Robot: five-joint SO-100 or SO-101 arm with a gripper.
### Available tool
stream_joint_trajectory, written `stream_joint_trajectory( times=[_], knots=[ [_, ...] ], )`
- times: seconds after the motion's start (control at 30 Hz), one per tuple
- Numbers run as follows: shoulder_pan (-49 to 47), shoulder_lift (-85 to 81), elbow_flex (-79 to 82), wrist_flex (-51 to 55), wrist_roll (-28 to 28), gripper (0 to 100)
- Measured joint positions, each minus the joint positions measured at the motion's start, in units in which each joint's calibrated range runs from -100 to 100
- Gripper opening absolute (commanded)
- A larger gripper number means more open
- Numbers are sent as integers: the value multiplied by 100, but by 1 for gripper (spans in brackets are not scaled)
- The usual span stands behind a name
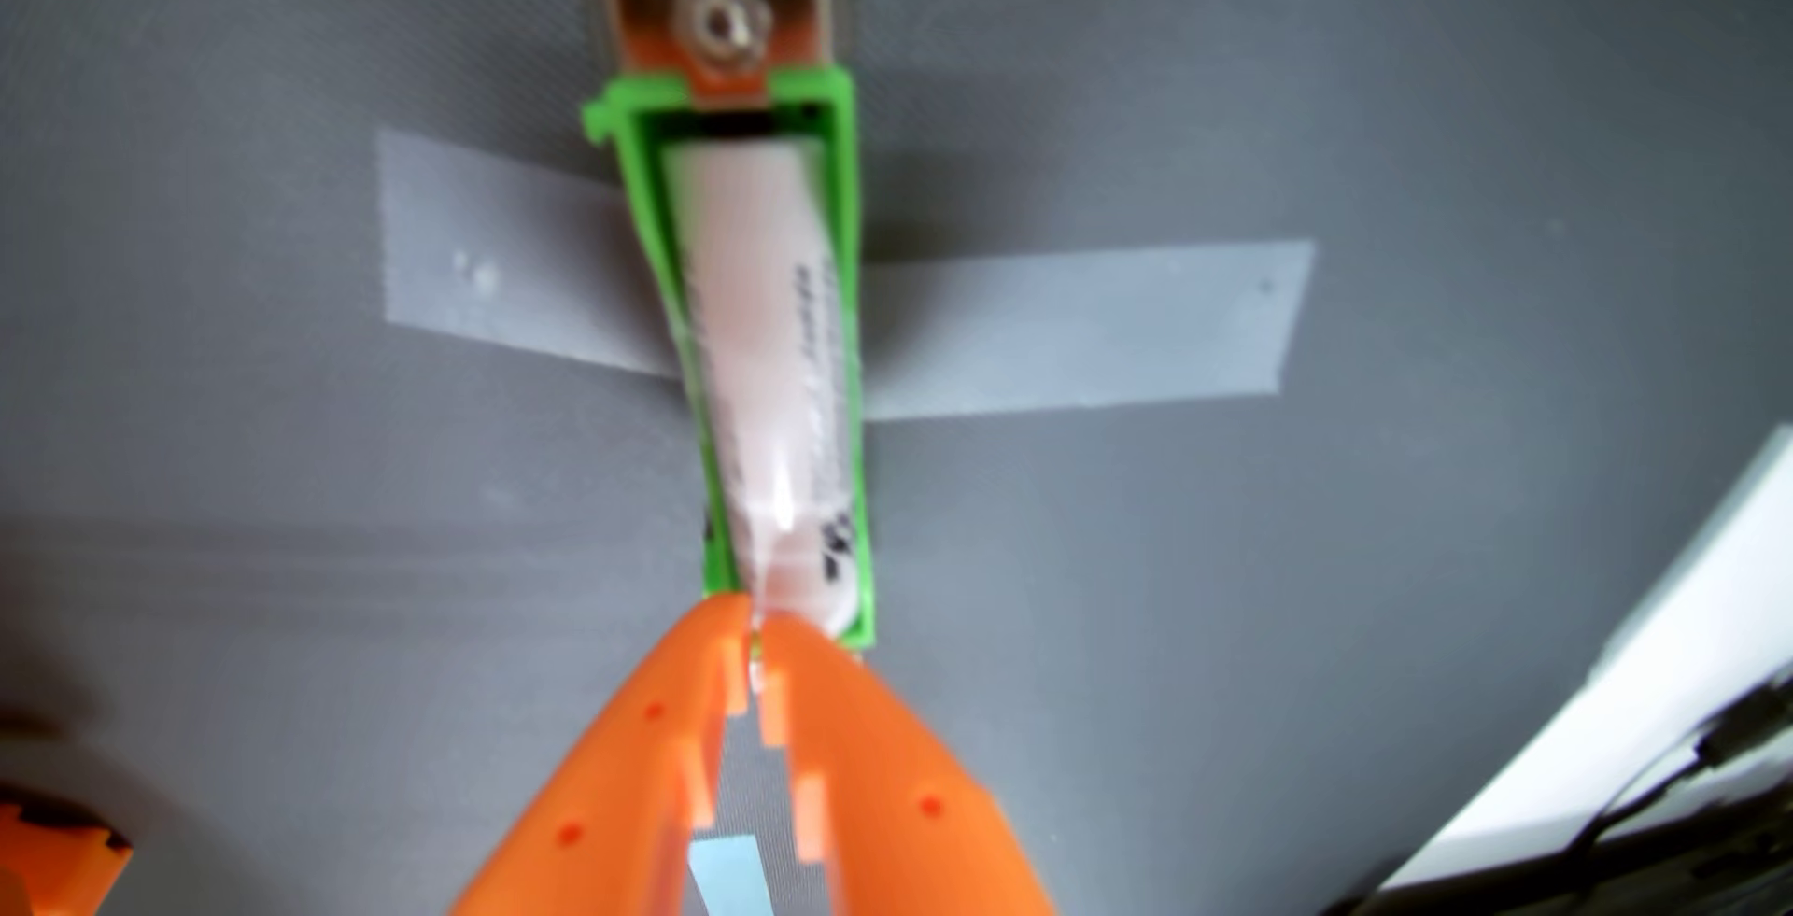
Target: Insert Battery
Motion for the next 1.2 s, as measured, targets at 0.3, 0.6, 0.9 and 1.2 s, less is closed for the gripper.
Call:
stream_joint_trajectory(
  times=[0.3, 0.6, 0.9, 1.2],
  knots=[
    [-33, -100, 217, -243, 15, 2],
    [-877, -691, -488, 862, 15, 2],
    [238, -1714, 316, 996, 87, 2],
    [459, -2795, 651, 1054, 271, 2]
  ],
)
